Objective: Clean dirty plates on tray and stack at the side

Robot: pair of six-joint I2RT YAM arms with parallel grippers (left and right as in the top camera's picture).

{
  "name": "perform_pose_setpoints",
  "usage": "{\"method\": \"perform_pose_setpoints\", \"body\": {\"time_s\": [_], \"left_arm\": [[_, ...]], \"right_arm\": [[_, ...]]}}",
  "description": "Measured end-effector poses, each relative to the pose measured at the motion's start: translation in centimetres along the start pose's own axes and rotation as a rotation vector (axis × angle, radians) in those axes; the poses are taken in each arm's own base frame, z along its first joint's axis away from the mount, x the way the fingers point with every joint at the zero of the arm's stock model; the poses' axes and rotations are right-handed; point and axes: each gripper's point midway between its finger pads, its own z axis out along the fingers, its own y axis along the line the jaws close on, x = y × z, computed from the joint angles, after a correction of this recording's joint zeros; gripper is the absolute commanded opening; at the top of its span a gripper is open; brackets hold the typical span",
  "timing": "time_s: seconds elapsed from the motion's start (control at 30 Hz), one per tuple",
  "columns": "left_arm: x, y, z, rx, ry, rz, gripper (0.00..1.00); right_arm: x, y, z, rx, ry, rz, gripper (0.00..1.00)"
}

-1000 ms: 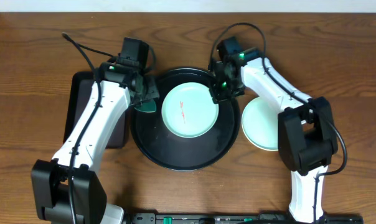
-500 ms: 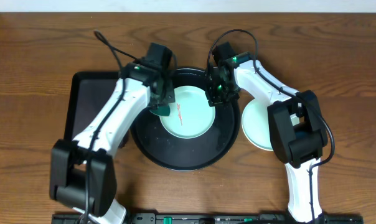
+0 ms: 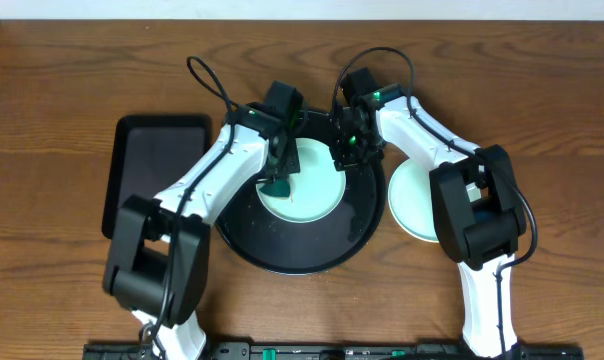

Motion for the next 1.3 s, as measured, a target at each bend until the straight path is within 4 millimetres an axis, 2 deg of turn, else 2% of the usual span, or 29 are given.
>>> {"method": "perform_pose_setpoints", "body": {"time_s": [0.2, 0.47, 0.8, 0.93, 1.13, 1.23, 1.3], "left_arm": [[0.8, -0.2, 1.9, -0.004, 0.056, -0.036, 0.07], [1.0, -1.5, 2.1, 0.068, 0.084, -0.054, 0.07], [-1.3, -4.1, 1.9, 0.188, -0.003, -0.012, 0.07], [-2.4, -3.6, 1.9, 0.153, -0.058, 0.002, 0.07], [-4.0, -1.6, 1.9, 0.035, -0.148, -0.005, 0.07], [-3.8, -1.1, 2.0, 0.006, -0.143, -0.005, 0.07], [-2.9, -0.8, 2.1, -0.002, -0.106, -0.001, 0.07]], "right_arm": [[0.0, 0.0, 0.0, 0.000, 0.000, 0.000, 0.01], [0.0, 0.0, 0.0, 0.000, 0.001, 0.003, 0.01], [0.1, 0.0, 0.0, 0.001, 0.004, 0.004, 0.01], [0.1, 0.0, 0.0, 0.001, 0.007, 0.005, 0.01], [0.2, 0.0, 0.0, 0.001, 0.007, 0.005, 0.01], [0.2, 0.0, 0.0, 0.001, 0.008, 0.006, 0.01], [0.2, 0.0, 0.0, 0.002, 0.009, 0.006, 0.01]]}}
